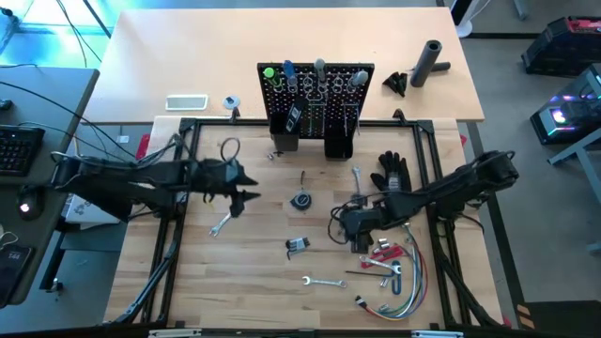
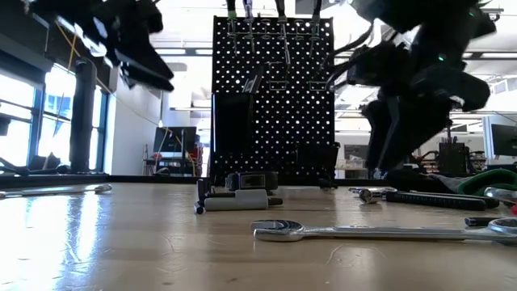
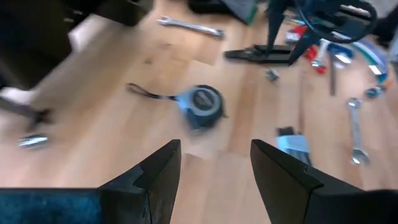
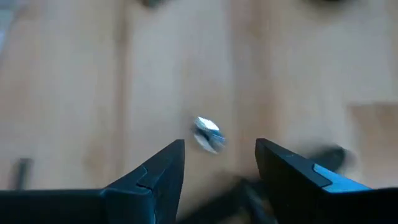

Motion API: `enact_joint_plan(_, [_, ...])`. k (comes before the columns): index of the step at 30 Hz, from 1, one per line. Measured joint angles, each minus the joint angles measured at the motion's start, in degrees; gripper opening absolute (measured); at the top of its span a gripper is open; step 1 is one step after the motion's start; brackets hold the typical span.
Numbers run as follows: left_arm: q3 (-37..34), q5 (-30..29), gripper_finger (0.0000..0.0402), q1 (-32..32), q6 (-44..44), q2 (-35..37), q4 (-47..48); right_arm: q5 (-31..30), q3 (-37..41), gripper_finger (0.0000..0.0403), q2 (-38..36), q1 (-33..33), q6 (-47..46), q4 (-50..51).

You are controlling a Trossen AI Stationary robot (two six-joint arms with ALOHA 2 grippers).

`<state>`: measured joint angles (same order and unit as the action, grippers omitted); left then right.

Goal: Hang tools onto peg board
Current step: Put the silver socket driver on the right black bin on the peg board

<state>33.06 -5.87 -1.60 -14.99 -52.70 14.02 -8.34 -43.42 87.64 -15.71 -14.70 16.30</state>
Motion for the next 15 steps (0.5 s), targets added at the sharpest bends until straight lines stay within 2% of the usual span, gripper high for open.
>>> enact_joint_plan(4, [-6.91, 1.44, 0.0188, 2.38, -1.85, -1.98, -13.37, 0.25, 4.11, 0.0194, 0.0, -1.56, 1.81, -7.58])
enact_joint_plan(8, [-11.61, 1.88, 0.0188, 4.18, -3.85, -5.9, -25.38, -0.26, 5.89, 0.0194, 0.02, -2.03, 1.46, -10.19])
enact_joint_plan(15, [-13.69, 0.6, 0.0188, 6.63, -6.9, -17.12, -40.32, -8.15, 6.28, 0.0194, 0.02, -2.91, -10.66, -10.92])
